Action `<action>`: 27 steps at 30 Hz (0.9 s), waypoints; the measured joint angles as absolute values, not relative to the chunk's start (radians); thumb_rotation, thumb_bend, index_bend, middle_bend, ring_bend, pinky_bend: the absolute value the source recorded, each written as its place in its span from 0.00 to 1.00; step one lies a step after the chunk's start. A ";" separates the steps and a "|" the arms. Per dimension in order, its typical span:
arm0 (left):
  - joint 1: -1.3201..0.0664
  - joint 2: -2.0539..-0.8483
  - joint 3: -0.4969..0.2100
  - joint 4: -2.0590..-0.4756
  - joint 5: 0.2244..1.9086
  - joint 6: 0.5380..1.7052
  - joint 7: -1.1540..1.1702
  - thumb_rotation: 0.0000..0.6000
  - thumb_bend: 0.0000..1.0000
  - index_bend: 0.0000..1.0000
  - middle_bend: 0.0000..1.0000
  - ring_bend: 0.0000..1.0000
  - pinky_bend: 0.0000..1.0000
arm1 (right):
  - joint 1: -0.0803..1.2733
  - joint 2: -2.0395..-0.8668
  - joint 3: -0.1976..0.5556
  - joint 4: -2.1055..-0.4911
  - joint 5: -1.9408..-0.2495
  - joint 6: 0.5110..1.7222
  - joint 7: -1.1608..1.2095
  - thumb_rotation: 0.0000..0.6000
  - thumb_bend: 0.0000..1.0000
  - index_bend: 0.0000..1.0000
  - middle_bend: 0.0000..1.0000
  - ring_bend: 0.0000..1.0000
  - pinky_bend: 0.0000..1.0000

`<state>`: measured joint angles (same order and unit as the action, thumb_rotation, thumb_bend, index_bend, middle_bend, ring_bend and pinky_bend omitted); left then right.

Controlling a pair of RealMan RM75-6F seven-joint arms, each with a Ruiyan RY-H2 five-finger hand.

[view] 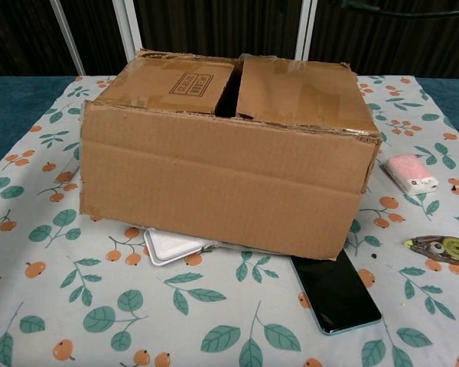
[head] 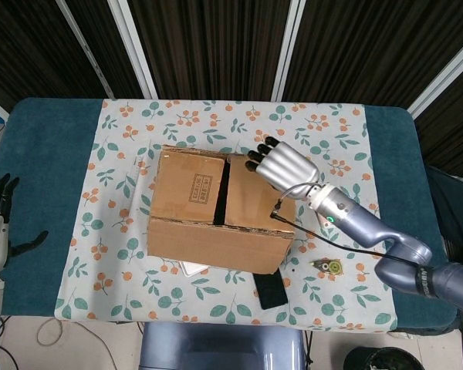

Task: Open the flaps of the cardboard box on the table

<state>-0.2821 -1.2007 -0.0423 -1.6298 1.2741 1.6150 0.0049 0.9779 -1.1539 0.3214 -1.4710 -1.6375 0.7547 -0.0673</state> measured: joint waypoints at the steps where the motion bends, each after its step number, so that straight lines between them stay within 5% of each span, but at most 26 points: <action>1: -0.280 -1.199 -0.047 -1.631 1.274 1.609 0.003 1.00 0.10 0.01 0.00 0.02 0.14 | 0.996 -1.167 0.318 -1.457 -1.644 0.742 -0.064 1.00 1.00 0.41 0.34 0.34 0.30; 12: -0.263 -1.195 -0.076 -1.633 1.275 1.572 0.000 1.00 0.10 0.01 0.00 0.00 0.14 | 1.137 -1.320 0.252 -1.307 -1.690 0.676 0.002 1.00 1.00 0.42 0.35 0.34 0.30; 27: -0.246 -1.187 -0.116 -1.656 1.252 1.506 -0.037 1.00 0.10 0.01 0.00 0.00 0.14 | 1.215 -1.380 0.141 -1.177 -1.734 0.662 0.101 1.00 1.00 0.44 0.36 0.35 0.30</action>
